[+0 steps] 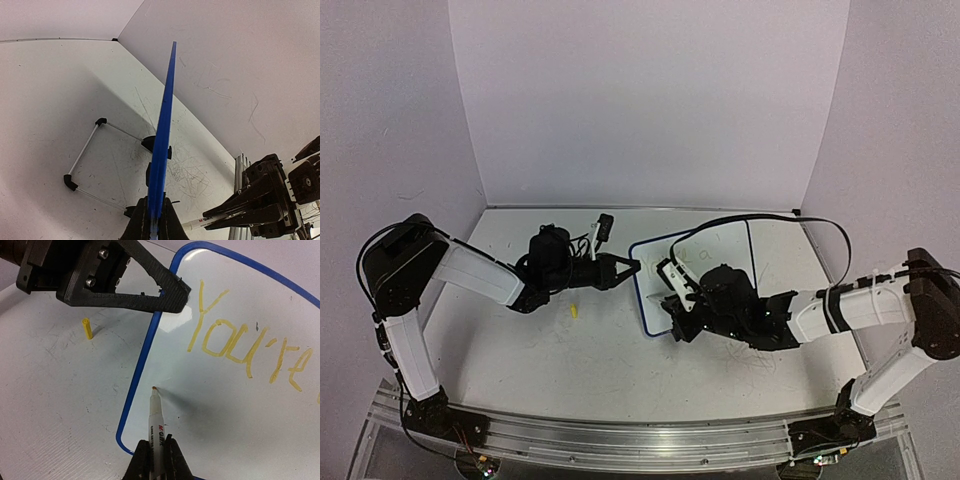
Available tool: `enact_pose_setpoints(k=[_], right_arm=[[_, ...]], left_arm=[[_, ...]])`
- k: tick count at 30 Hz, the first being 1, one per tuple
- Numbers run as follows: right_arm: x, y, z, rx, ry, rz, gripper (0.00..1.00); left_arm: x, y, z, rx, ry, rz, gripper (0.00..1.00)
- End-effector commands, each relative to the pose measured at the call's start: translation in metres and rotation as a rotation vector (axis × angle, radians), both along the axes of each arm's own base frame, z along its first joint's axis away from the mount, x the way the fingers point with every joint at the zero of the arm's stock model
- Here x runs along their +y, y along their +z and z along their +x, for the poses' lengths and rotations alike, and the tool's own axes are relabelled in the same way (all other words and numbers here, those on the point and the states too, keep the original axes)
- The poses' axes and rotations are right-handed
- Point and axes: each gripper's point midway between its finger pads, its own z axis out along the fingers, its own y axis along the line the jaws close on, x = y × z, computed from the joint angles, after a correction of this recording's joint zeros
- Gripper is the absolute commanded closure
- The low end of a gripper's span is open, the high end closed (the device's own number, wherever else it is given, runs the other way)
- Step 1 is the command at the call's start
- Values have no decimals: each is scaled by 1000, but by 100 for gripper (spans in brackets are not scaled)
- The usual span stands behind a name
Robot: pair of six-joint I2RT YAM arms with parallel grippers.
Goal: Write a sentence on the whiteboard
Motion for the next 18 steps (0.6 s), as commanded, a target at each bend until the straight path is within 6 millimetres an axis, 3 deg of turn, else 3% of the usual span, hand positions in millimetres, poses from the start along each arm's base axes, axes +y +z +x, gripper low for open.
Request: enact_pose_setpoints(k=[1, 13, 18], right_arm=[[-3, 2, 2, -1, -37, 9, 100], [-16, -23, -11, 72, -61, -2, 100], [-16, -20, -10, 62, -73, 3, 100]], left_arm=[[-1, 18, 4, -26, 11, -32, 100], [-1, 19, 4, -32, 12, -31, 100], [-1, 18, 4, -31, 11, -30, 100]])
